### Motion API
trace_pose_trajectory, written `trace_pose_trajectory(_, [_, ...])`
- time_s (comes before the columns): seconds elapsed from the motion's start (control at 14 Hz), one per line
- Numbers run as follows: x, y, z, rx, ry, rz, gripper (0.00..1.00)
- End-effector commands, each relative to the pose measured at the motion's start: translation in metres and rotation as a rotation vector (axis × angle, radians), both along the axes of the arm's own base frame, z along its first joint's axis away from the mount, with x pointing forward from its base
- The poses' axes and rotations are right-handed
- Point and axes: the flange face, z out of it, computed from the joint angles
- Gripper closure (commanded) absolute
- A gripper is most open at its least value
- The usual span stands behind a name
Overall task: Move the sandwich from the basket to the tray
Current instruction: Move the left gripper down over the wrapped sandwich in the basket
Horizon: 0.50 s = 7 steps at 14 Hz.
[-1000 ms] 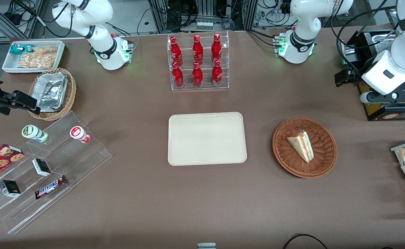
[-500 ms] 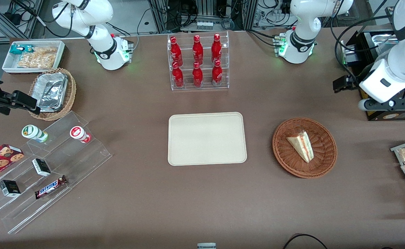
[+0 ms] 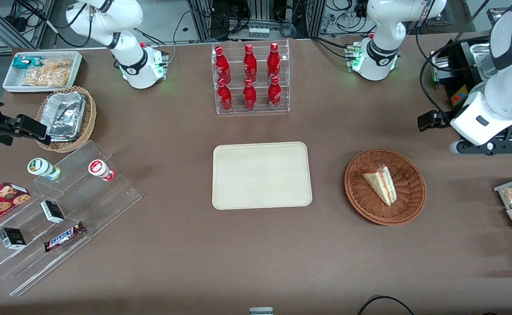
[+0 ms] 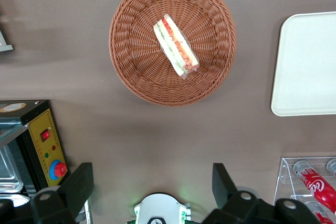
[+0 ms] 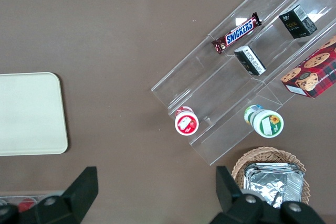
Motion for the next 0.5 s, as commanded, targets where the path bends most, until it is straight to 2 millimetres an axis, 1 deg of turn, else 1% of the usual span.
trace_pose_trajectory(0.0, [0.028,0.005,-0.048,0.005,0.024,0.027,0.00])
trace_pose_trajectory(0.07, [0.035,0.004,-0.067,0.012,0.022,0.067,0.00])
trace_pose_trajectory(0.14, [0.042,0.004,-0.084,0.031,0.012,0.155,0.00])
trace_pose_trajectory(0.21, [0.044,0.000,-0.099,0.050,0.010,0.223,0.00])
trace_pose_trajectory(0.29, [0.045,-0.002,-0.117,0.075,0.013,0.256,0.00])
trace_pose_trajectory(0.43, [0.041,-0.003,-0.160,0.116,0.001,0.263,0.00])
